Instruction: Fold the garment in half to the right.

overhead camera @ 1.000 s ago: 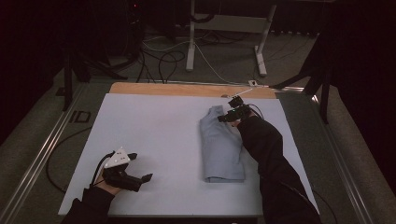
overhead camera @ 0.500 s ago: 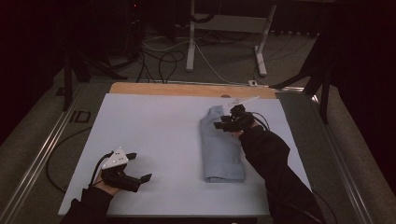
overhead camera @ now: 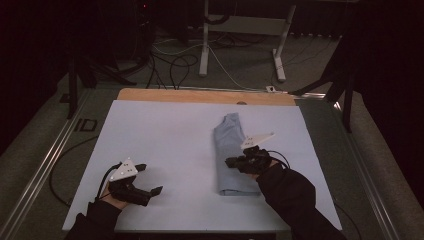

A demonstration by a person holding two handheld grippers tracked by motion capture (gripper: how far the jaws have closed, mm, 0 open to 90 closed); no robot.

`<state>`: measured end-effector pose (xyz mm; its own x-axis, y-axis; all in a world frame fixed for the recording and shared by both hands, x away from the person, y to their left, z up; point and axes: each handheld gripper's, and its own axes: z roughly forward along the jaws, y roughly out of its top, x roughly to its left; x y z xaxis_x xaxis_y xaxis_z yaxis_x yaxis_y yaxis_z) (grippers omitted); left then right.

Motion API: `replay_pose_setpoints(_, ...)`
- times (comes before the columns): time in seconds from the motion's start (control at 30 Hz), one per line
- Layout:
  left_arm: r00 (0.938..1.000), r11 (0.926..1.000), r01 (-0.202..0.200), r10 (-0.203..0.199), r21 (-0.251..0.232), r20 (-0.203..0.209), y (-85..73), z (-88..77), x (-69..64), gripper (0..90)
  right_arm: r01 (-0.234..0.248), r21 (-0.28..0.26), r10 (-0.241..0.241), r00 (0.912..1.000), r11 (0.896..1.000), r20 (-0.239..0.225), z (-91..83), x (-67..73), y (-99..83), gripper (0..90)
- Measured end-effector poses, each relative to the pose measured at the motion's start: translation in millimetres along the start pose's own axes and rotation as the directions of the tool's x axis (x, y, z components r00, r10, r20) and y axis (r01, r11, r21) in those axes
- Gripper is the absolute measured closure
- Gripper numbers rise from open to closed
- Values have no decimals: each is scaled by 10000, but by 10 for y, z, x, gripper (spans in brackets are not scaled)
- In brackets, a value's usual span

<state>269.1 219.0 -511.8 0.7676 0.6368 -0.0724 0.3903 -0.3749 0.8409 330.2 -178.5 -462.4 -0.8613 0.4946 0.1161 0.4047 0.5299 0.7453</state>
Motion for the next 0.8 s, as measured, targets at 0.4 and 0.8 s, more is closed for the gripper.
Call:
replay_pose_setpoints(0.4,10000,10000,77,-77,13,36,-7,4,3,4,336,1051,-286,9984,9939,-486,305,122,-294,900)
replay_pose_setpoints(0.8,10000,10000,30,-31,60,87,-12,20,-10,3,233,1411,-119,9967,9897,-809,407,145,-471,900)
